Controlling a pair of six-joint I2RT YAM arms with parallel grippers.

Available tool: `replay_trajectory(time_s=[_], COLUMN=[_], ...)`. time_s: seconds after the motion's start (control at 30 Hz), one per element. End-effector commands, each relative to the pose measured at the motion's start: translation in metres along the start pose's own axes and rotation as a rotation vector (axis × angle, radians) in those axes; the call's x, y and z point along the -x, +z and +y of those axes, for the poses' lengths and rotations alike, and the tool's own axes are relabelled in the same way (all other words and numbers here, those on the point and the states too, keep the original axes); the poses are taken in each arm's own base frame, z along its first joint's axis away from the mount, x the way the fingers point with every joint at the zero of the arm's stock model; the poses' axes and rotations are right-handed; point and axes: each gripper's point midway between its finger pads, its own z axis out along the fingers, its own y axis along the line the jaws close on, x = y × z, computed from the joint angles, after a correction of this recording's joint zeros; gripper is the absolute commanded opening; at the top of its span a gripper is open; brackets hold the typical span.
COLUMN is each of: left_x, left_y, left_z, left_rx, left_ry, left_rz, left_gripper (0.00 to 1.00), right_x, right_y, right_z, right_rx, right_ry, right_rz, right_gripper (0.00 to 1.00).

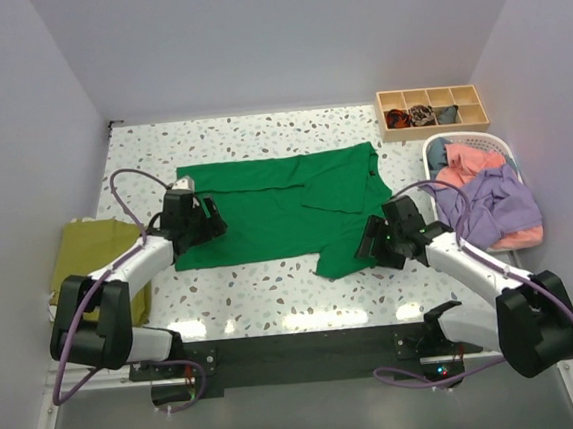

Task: Fold and stack the t-shirts
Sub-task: Grap the side of the flattened tshirt closest away from the robot with both arms

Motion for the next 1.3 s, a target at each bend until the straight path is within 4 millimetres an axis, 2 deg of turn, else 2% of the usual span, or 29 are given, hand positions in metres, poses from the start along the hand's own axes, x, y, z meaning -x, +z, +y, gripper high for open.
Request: replay_trajectory(time_s=[0.0,0.2,0.4,0.47,0.57,0.6,0.67,0.77,0.87,0.93,1.0,1.13,1.27], left_x=[0.013,0.013,0.011,0.013,0.011,0.012,0.011,0.012,0.011,0.011,0.009,0.008,0.005], left_y=[0.0,0.001,0.004,0.004,0.005,0.005,0.006,0.006,0.01,0.011,0.013,0.015,0.018], left_z=[0.0,0.003,0.002,0.002,0.004,0.004,0.005,0.005,0.005,0.003,0.003,0.003,0.003], left_rx=[0.021,0.032,0.032,0.034,0.043,0.044,0.048,0.051,0.053,0.045,0.045,0.043,0.039], left_ry=[0.016,0.016,0.021,0.024,0.024,0.024,0.024,0.026,0.028,0.029,0.029,0.035,0.038], left_rz=[-0.026,-0.027,-0.011,-0.017,-0.01,-0.012,-0.009,-0.009,0.0,0.006,0.015,0.025,0.041], left_gripper=[0.77,0.77,0.77,0.77,0.77,0.77,0.77,0.77,0.77,0.77,0.77,0.77,0.77], right_x=[-0.004,-0.007,-0.003,0.002,0.006,0.007,0.014,0.027,0.045,0.049,0.058,0.065,0.084], right_y=[-0.004,-0.01,0.005,0.011,0.015,0.016,0.015,0.006,-0.002,0.003,0.004,0.027,0.046], right_z=[0.006,0.011,0.007,0.006,0.008,0.009,0.015,0.027,0.043,0.046,0.057,0.067,0.089], right_rx=[0.013,0.016,-0.021,-0.032,-0.041,-0.043,-0.03,-0.003,0.02,0.002,0.016,0.006,0.028], right_ry=[0.037,0.037,0.017,0.005,-0.009,-0.018,-0.028,-0.063,-0.099,-0.122,-0.137,-0.159,-0.192], right_rz=[0.001,0.004,0.002,-0.013,-0.011,-0.008,-0.023,-0.058,-0.09,-0.072,-0.072,-0.026,-0.022], right_gripper=[0.68,0.68,0.65,0.45,0.26,0.25,0.11,0.01,0.01,0.02,0.04,0.08,0.11])
